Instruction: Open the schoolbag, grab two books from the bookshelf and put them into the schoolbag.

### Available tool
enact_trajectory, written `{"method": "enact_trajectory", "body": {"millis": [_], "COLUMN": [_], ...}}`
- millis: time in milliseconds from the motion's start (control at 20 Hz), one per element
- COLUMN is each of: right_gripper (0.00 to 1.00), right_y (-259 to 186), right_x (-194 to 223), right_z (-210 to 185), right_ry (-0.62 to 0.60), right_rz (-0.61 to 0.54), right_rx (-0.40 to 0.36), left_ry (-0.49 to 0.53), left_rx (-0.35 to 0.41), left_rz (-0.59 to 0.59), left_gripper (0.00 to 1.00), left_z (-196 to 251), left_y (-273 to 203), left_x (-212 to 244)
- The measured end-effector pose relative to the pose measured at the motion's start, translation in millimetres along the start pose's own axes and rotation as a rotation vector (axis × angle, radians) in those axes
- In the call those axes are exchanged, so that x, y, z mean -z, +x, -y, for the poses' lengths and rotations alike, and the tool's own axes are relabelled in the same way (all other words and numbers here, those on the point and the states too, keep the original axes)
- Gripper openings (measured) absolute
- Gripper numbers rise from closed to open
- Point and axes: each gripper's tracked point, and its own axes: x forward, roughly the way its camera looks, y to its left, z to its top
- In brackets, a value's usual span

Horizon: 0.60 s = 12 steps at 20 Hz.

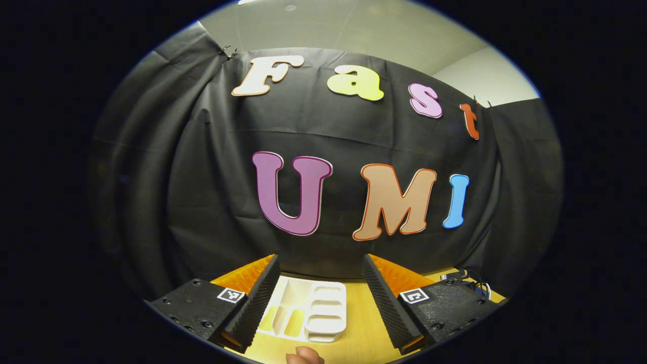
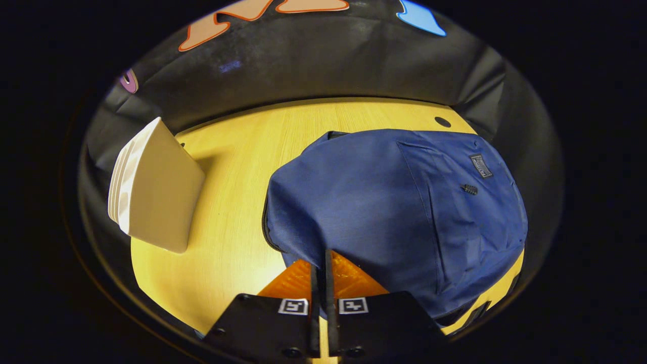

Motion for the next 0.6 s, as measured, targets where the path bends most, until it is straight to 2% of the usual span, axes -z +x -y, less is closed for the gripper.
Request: {"method": "enact_trajectory", "body": {"millis": [200,250,400,450,550,600], "right_gripper": [0.38,0.39,0.67,0.71,0.79,0.86], "right_y": [2.0,3.6,-2.3,-3.6,-8.0,-9.2], "right_x": [0.7,2.3,-3.0,-2.8,-4.6,-5.0], "right_z": [-3.9,-6.4,-15.2,-19.1,-20.5,-25.5], "right_ry": [-0.045,-0.057,-0.089,-0.092,-0.102,-0.094], "right_rz": [0.028,0.038,0.087,0.098,0.119,0.13], "right_rx": [0.006,0.0,-0.012,-0.018,-0.012,-0.033], "left_ry": [0.002,0.003,-0.003,-0.007,-0.006,-0.002], "left_rx": [0.001,0.003,0.005,0.007,0.007,0.007], "left_rz": [0.002,0.007,-0.011,-0.019,-0.028,-0.03], "left_gripper": [0.93,0.93,0.93,0.95,0.93,0.94], "left_z": [1.5,1.8,4.3,5.8,5.4,5.0], "left_y": [2.5,3.4,5.5,5.8,5.0,4.9], "left_x": [-0.4,-0.6,7.4,9.8,14.0,15.6]}}
